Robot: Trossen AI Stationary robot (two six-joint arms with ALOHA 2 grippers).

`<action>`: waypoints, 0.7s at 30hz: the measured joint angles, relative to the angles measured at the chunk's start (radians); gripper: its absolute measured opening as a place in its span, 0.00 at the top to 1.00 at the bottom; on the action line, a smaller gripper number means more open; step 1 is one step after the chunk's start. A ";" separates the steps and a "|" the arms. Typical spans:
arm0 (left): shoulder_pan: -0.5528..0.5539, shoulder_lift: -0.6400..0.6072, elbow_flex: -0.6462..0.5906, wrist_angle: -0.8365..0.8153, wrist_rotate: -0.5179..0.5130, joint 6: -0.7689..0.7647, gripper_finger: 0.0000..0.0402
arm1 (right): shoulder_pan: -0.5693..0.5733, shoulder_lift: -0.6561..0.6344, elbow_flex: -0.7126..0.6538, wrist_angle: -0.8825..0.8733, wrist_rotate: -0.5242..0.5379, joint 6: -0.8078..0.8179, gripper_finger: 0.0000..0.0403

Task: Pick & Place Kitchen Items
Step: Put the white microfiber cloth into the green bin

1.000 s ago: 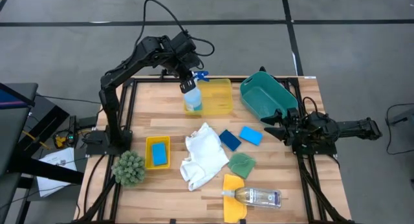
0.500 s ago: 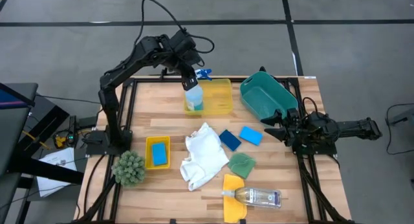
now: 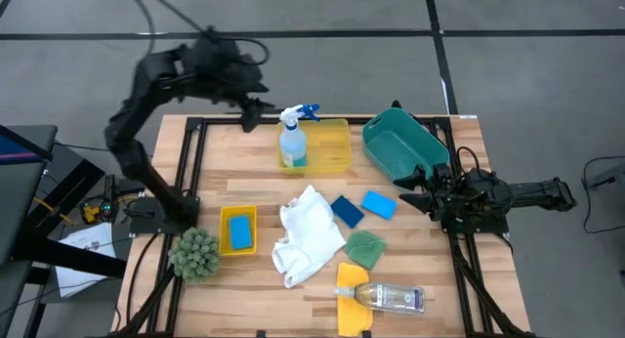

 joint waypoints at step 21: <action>-0.385 -0.522 -0.830 0.553 0.066 -0.148 0.56 | 0.000 0.000 0.000 -0.002 0.001 -0.016 0.31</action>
